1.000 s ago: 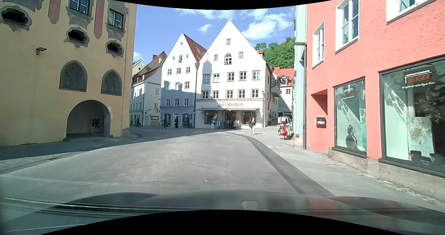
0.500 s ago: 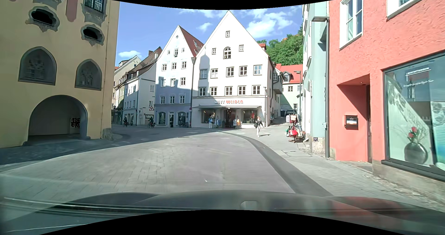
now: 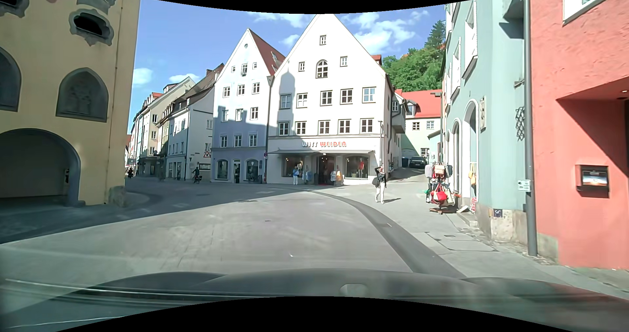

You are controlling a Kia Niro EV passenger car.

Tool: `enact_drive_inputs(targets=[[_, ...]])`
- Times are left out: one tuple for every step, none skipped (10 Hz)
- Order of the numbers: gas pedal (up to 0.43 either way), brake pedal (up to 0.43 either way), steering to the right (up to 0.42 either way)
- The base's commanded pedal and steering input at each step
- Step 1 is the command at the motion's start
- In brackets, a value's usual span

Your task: Follow the waypoints while adhering to traffic rules and regulations

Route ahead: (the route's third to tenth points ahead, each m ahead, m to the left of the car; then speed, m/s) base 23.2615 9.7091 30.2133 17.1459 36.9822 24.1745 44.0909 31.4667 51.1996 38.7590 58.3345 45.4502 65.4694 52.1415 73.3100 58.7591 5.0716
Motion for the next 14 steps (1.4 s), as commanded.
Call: enact_drive_inputs(targets=[[0.067, 0.006, -0.014], [0.067, 0.006, -0.018], [0.067, 0.006, -0.022], [0.067, 0.006, -0.026], [0.067, 0.006, -0.032], [0.067, 0.006, -0.038], [0.067, 0.006, -0.042], [0.067, 0.006, -0.046], [0.067, 0.006, -0.047], [0.067, 0.006, -0.047], [0.067, 0.006, -0.046], [0.067, 0.006, -0.047], [0.067, 0.006, -0.061], [0.067, 0.006, -0.079]])
